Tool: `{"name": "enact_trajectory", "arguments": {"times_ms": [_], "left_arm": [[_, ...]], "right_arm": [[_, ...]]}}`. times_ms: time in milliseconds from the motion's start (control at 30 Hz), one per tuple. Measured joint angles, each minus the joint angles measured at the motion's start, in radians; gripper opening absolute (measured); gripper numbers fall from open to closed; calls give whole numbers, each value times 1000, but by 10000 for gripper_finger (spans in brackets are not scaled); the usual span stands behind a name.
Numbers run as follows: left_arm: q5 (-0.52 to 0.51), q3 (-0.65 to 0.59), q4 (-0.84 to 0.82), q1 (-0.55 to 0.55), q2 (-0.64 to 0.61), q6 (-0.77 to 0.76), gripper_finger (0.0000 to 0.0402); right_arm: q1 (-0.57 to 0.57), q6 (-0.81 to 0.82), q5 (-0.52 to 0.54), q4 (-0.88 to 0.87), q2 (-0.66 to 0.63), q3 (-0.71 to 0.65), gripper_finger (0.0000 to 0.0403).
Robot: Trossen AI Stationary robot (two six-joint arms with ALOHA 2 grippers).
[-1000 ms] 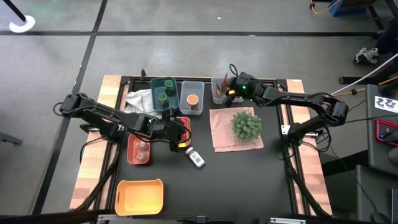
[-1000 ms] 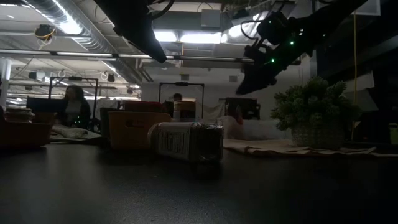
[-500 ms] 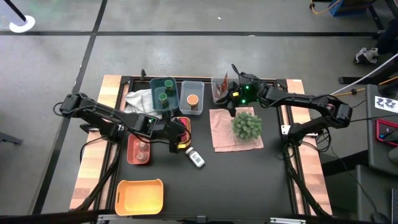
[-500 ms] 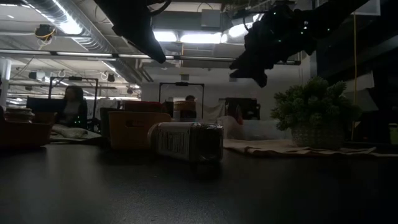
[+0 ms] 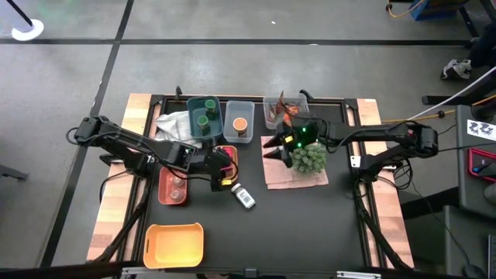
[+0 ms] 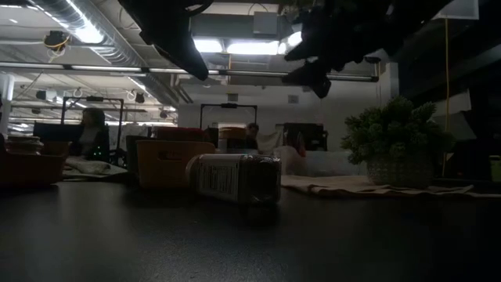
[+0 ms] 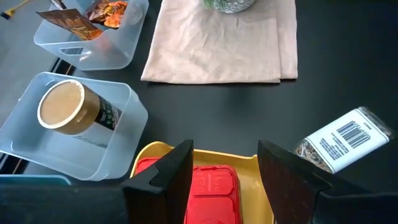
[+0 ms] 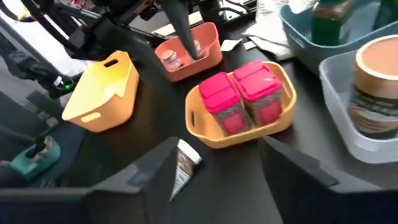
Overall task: Sort spices by type
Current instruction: Put the white seasoning bottle into the bottom yellow bin
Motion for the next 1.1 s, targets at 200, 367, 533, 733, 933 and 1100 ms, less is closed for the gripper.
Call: {"name": "enact_trajectory", "arguments": {"times_ms": [200, 367, 533, 733, 933, 1100], "left_arm": [[0, 0, 0, 0, 0, -57, 169], [0, 0, -1, 0, 0, -139, 169], [0, 0, -2, 0, 0, -218, 169], [0, 0, -1, -3, 0, -292, 169], [0, 0, 0, -26, 0, -304, 169], [0, 0, 0, -49, 0, -305, 169]], "right_arm": [[150, 93, 116, 121, 0, 0, 278], [300, 93, 240, 175, 0, 0, 284], [418, 182, 466, 168, 30, 1, 284], [522, 310, 547, 173, 118, 1, 284], [591, 337, 674, 167, 227, 5, 284], [618, 332, 766, 164, 322, 52, 284]]}}
